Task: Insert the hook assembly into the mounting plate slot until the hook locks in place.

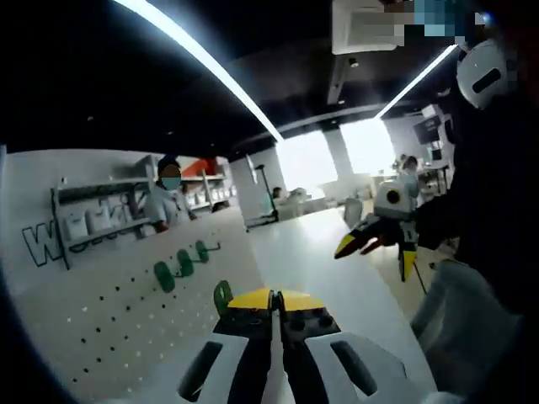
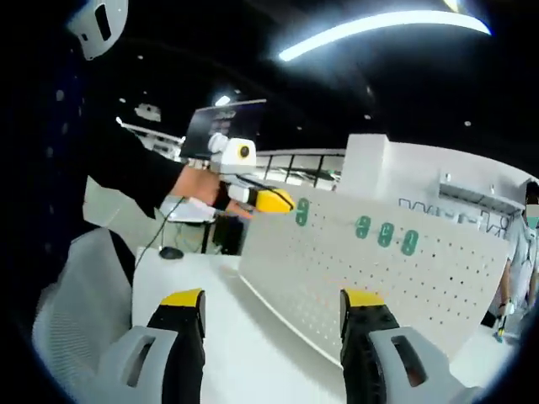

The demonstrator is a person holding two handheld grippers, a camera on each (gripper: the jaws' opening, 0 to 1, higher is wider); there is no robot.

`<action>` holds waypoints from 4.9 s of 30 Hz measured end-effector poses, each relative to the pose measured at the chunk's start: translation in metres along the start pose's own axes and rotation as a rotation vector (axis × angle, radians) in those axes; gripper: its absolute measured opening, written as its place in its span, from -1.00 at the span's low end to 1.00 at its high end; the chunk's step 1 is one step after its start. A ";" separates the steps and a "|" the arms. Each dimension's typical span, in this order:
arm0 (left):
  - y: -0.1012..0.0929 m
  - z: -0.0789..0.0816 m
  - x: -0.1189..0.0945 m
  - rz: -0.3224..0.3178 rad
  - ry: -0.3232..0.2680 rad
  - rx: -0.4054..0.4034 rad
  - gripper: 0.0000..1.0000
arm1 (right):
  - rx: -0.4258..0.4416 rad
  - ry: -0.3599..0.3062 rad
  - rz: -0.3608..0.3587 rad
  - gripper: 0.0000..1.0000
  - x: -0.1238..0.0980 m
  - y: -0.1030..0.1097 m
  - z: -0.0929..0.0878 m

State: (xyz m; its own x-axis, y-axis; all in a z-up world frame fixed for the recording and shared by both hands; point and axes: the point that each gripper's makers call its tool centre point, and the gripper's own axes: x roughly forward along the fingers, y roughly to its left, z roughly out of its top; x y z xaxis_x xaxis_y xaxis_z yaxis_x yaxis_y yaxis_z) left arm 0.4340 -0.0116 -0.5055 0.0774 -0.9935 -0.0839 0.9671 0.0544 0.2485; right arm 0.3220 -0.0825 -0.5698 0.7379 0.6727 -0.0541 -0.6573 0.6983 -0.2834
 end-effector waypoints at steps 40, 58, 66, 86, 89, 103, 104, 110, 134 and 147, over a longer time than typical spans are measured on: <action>0.110 -0.011 0.024 0.011 0.039 -0.060 -0.96 | 0.072 0.078 -0.170 0.93 -0.021 -0.024 -0.019; 0.116 -0.019 0.031 -0.012 0.059 -0.063 -0.95 | 0.076 0.097 -0.169 0.87 -0.019 -0.024 -0.022; 0.115 -0.022 0.028 -0.001 0.057 -0.056 -0.94 | 0.081 0.104 -0.169 0.85 -0.020 -0.024 -0.025; 0.098 -0.009 0.026 0.076 0.035 -0.061 -0.05 | 0.079 0.082 -0.149 0.84 -0.017 -0.025 -0.021; 0.091 -0.007 0.023 0.078 0.036 -0.061 0.03 | 0.077 0.076 -0.143 0.84 -0.016 -0.025 -0.019; 0.055 -0.012 -0.002 0.166 0.037 -0.087 0.41 | 0.059 0.054 -0.094 0.84 -0.005 -0.023 -0.011; 0.052 -0.014 -0.006 0.176 0.037 -0.086 0.41 | 0.058 0.053 -0.090 0.84 -0.004 -0.023 -0.011; 0.034 -0.020 -0.022 0.231 0.040 -0.077 0.42 | 0.054 0.047 -0.070 0.84 0.000 -0.021 -0.010; -0.041 -0.062 -0.087 0.494 0.042 -0.147 0.45 | 0.057 0.034 -0.018 0.84 0.008 -0.015 -0.011; -0.076 -0.076 -0.112 0.589 0.071 -0.184 0.48 | 0.068 0.029 -0.022 0.84 0.011 -0.011 -0.011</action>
State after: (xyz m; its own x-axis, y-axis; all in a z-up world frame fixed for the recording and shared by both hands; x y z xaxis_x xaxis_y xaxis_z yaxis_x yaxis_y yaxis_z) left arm 0.3700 0.1030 -0.5881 0.6206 -0.7826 -0.0486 0.7825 0.6141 0.1030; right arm 0.3392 -0.0857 -0.5780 0.7556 0.6504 -0.0771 -0.6493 0.7284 -0.2189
